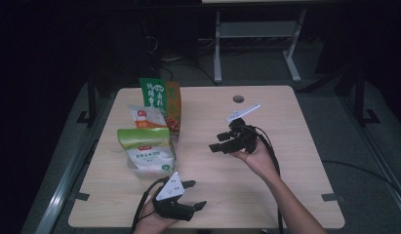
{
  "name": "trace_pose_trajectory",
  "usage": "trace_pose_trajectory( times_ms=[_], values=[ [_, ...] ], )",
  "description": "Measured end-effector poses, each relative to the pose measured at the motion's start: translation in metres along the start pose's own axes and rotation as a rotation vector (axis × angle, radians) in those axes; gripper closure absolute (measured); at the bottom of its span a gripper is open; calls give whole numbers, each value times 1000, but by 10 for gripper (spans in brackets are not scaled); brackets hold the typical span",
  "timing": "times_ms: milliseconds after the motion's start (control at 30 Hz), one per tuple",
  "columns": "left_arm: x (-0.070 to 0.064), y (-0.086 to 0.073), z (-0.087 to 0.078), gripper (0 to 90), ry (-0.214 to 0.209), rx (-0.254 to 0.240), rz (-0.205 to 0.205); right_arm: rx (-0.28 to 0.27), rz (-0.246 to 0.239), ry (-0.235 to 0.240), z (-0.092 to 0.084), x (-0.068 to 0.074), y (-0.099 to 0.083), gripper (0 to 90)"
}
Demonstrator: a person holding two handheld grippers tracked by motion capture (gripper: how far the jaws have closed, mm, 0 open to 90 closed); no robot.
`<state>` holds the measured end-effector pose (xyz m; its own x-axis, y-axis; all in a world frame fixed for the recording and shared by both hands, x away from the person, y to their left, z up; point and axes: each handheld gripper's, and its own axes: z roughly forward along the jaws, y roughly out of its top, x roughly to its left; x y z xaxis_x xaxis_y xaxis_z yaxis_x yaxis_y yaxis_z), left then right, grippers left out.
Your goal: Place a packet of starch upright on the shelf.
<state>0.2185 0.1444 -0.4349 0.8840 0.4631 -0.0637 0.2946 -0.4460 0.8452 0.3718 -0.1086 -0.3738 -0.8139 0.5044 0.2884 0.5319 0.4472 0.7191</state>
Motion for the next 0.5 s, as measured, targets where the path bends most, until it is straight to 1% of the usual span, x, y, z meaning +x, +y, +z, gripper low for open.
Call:
trace_pose_trajectory(
  times_ms=[133, 200, 267, 300, 367, 400, 500],
  values=[
    [1, 0, 0, 280, 2, -8, -4, 5, 10, -12, -6, -3, -3, 375],
    [2, 0, 0, 279, 4, -5, 1, 6, 14, -16, -8, -4, -4, 371],
    [3, 0, -1, 279, 6, -3, -1, 12, 17, -24, -11, -5, -6, 370],
    [3, 0, -1, 279, 5, -11, -10, 12, 15, -28, -12, -5, -7, 368],
    [3, 0, -2, 278, 3, -7, -5, 1, 23, -39, -15, -6, -10, 366],
    [4, 1, -2, 278, 7, -2, 5, -1, 28, -39, -16, -7, -11, 365],
    [5, 0, -2, 277, 8, -7, -1, -8, 45, -42, -18, -10, -16, 362]
  ],
)
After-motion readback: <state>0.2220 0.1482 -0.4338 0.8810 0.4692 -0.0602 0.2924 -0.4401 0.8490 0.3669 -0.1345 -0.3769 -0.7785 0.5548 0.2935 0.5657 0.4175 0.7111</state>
